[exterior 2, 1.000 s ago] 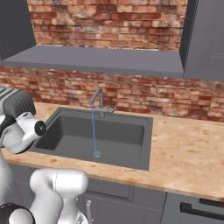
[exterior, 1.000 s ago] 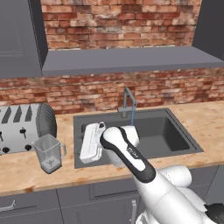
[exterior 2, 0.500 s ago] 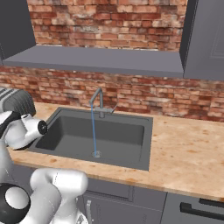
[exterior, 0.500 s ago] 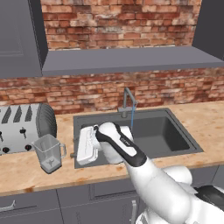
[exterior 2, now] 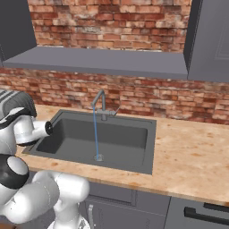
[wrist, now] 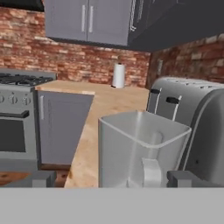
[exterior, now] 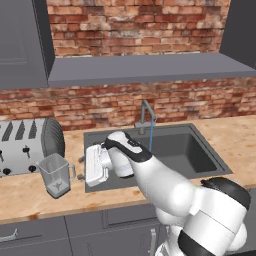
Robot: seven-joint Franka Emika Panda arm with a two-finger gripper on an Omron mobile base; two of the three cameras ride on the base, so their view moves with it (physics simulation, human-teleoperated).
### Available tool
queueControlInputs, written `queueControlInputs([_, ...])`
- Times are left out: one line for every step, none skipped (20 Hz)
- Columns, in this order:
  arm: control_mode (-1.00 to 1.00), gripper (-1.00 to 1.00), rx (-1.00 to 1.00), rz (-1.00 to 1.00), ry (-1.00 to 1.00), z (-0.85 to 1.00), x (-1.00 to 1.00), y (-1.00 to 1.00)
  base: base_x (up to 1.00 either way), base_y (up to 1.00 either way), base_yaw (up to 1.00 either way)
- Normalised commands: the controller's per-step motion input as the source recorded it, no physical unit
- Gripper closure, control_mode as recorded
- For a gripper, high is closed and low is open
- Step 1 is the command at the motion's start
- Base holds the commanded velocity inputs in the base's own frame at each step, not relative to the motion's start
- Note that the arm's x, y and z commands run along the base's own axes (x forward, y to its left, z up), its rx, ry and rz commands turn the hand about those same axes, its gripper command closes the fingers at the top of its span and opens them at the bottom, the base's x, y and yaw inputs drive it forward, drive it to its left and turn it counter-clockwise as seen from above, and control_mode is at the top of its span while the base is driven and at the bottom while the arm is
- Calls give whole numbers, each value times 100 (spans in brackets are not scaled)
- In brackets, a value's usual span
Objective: Turn on the sink faucet and place the jug under the water for a few seconds to fill it up.
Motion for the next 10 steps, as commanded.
queueControlInputs([-100, -100, 0, 0, 0, -12, 15, 31, 0, 0, 0])
queueControlInputs([-100, -100, 0, 0, 0, -15, 16, 34, 0, 0, 0])
queueControlInputs([-100, -100, 0, 0, 0, -14, 17, 34, 0, 0, 0])
queueControlInputs([-100, -100, 0, 0, 0, -16, 10, 29, 0, 0, 0])
queueControlInputs([-100, -100, 0, 0, 0, -14, 4, 25, 0, 0, 0])
queueControlInputs([-100, -100, 0, 0, 0, -14, 4, 24, 0, 0, 0])
queueControlInputs([-100, -100, 0, 0, 0, -17, 4, 26, 0, 0, 0])
queueControlInputs([-100, -100, 0, 0, 0, -14, 6, 25, 0, 0, 0])
queueControlInputs([-100, -100, 0, 0, 0, -12, 4, 18, 0, 0, 0])
queueControlInputs([-100, -100, 0, 0, 0, -12, 1, 4, 0, 0, 0])
